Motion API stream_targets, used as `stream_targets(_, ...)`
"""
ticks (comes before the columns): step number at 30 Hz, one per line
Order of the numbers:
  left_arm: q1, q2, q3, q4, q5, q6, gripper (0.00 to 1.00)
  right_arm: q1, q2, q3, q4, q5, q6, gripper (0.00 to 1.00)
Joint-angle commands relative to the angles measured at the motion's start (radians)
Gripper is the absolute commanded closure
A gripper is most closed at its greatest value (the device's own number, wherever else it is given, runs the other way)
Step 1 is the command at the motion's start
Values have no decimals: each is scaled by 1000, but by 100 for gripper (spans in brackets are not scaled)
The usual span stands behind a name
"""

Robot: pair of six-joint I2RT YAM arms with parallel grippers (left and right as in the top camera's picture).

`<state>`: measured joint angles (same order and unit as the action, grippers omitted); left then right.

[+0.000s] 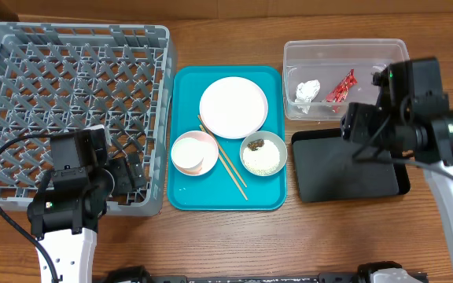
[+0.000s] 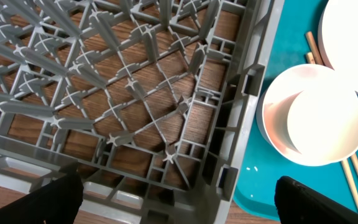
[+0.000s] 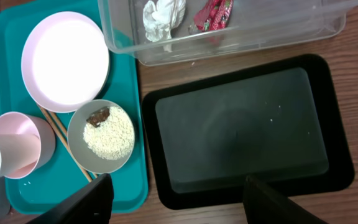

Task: Sort waste into correct bins and load items into the dishwasher
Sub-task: 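Lower the right gripper to the grey rice bowl and grasp its rim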

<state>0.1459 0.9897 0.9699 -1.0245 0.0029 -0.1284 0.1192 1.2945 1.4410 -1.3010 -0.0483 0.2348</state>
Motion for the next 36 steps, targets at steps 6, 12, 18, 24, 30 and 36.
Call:
stream_targets(6,4,3,22,4,-2,-7,0,-1,-147,-141,53,-7,-3,30)
stream_targets(12,4,3,22,4,-2,-7,0,0,-231,-192,63,-67,-4,29)
stream_targets(18,4,3,22,4,-2,-7,0,46,-293,-230,90,-93,-31,29)
stream_targets(24,4,3,22,4,-2,-7,0,184,-280,-277,151,-111,-26,28)
stream_targets(30,4,3,22,4,-2,-7,0,326,-222,-295,267,-111,7,19)
stream_targets(36,4,3,22,4,-2,-7,0,394,-125,-295,356,-111,8,18)
